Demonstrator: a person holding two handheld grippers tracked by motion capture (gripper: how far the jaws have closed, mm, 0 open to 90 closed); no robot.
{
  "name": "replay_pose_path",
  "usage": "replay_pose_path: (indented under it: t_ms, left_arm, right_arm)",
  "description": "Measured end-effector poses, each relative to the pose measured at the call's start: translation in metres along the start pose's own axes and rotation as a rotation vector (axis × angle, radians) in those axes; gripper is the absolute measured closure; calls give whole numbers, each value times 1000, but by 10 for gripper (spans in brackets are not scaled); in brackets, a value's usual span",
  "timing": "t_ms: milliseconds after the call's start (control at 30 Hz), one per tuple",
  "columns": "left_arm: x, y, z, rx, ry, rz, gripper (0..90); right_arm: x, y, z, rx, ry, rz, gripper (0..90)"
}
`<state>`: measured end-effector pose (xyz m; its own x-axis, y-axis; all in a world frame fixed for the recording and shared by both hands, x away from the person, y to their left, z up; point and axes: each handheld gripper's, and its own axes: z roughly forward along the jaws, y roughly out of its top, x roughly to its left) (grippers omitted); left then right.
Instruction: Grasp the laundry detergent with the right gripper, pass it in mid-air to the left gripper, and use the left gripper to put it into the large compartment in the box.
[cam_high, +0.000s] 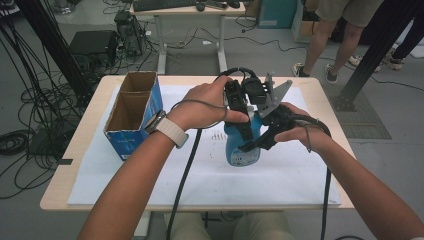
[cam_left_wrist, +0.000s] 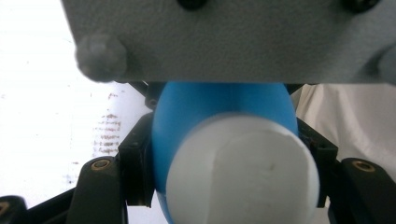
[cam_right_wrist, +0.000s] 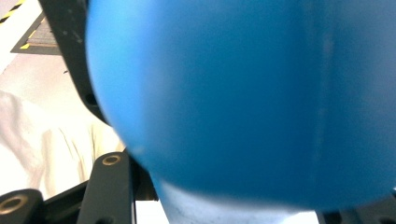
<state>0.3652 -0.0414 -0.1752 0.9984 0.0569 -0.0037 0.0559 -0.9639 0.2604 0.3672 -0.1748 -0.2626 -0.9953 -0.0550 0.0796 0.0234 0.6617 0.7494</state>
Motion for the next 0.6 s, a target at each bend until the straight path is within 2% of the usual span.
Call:
replay_pose_path:
  t_ms: [600]
  left_arm:
    - [0, -1, 0, 3, 1, 0, 375]
  right_arm:
    - [0, 1, 0, 4, 0, 1, 434]
